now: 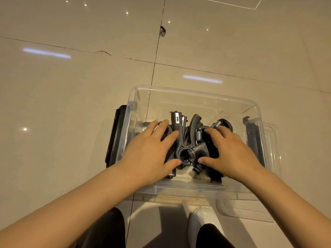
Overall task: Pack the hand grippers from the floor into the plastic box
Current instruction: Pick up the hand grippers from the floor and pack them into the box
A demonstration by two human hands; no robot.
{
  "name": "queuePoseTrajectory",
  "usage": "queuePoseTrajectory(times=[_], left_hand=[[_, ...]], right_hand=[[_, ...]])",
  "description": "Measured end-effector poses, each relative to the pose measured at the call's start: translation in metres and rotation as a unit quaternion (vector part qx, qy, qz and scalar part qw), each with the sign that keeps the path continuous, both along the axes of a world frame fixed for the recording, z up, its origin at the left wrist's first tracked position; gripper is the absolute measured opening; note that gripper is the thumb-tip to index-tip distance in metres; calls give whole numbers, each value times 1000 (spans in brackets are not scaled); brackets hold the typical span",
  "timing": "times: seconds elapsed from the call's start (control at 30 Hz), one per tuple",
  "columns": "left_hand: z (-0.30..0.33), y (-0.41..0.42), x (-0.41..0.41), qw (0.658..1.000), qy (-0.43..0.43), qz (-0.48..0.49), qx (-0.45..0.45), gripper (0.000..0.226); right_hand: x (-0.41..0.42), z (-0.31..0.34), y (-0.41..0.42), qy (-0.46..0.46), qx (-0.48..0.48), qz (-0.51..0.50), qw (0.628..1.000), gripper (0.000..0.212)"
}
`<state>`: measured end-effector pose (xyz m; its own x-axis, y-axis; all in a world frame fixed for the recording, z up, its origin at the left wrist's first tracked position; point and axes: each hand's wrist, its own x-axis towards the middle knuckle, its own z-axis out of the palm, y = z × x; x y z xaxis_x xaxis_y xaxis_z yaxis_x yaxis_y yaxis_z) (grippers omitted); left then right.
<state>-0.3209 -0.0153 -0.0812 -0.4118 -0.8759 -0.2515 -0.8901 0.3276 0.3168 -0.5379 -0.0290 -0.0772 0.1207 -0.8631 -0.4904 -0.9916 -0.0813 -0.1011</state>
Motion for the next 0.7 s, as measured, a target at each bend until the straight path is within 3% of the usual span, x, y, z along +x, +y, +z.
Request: queuePoseTrajectory(times=[0.07,0.23,0.43,0.57,0.7], left_hand=[[-10,-6,-12,992,-65,1,110,85],[-37,-1,-13,978,-72,14,195,88],[-37,0,-13,977,-87,3,193,85],[-35,-2,-15,974,-160,-40,152,83],[-37,-3,-15,976,-148,-33,158,82]], right_hand=[[0,-9,4,-8,21,-27,999,93],[6,-20,5,11,-48,-5,999,95],[-3,-13,0,-36,-91,-33,995,76],[-16,-1,-2,-39,-128,-86,987,73],[-18,0,3,-30,-110,-93,989,72]])
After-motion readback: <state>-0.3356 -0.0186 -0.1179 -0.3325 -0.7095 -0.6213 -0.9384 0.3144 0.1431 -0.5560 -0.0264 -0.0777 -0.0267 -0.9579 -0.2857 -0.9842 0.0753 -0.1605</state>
